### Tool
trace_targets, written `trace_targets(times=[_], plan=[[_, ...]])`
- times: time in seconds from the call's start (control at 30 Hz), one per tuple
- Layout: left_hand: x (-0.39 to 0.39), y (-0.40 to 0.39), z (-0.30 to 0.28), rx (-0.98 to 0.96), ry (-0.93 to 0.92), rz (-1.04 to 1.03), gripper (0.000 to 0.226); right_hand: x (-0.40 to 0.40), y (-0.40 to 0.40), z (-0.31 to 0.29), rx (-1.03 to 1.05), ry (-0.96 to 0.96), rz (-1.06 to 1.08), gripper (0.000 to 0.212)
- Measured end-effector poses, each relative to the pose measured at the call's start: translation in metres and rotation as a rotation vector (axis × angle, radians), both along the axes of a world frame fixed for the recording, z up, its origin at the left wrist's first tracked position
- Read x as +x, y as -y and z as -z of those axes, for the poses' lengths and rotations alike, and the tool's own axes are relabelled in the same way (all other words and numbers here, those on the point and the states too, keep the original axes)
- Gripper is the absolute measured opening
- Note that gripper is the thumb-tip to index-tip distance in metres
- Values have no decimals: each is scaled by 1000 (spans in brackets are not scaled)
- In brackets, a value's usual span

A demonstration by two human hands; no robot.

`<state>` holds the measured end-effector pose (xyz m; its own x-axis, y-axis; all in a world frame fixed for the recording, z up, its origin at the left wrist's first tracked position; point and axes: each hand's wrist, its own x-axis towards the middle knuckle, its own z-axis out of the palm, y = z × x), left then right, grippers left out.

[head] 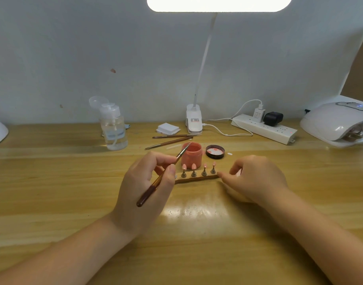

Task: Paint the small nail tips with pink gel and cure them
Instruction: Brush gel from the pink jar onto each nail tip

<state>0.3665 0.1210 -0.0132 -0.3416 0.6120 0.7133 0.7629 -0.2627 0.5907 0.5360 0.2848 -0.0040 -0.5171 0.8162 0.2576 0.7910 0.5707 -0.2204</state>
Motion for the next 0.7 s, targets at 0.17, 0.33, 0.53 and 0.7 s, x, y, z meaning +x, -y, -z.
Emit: trace_targets(times=[0.17,0.33,0.53,0.7], plan=[[-2,0,0,-17,-35,0,16,-1,-10,5,-129,12,-106,45],[-4,-1,0,-33,-37,-2,19,4,-17,3,-203,-45,-167,45],[-7,-2,0,-38,43,-4,19,-7,-11,7,-119,8,-176,51],[-6,-1,-1,-24,53,-7,17,-1,-9,3,-195,-107,-238,32]])
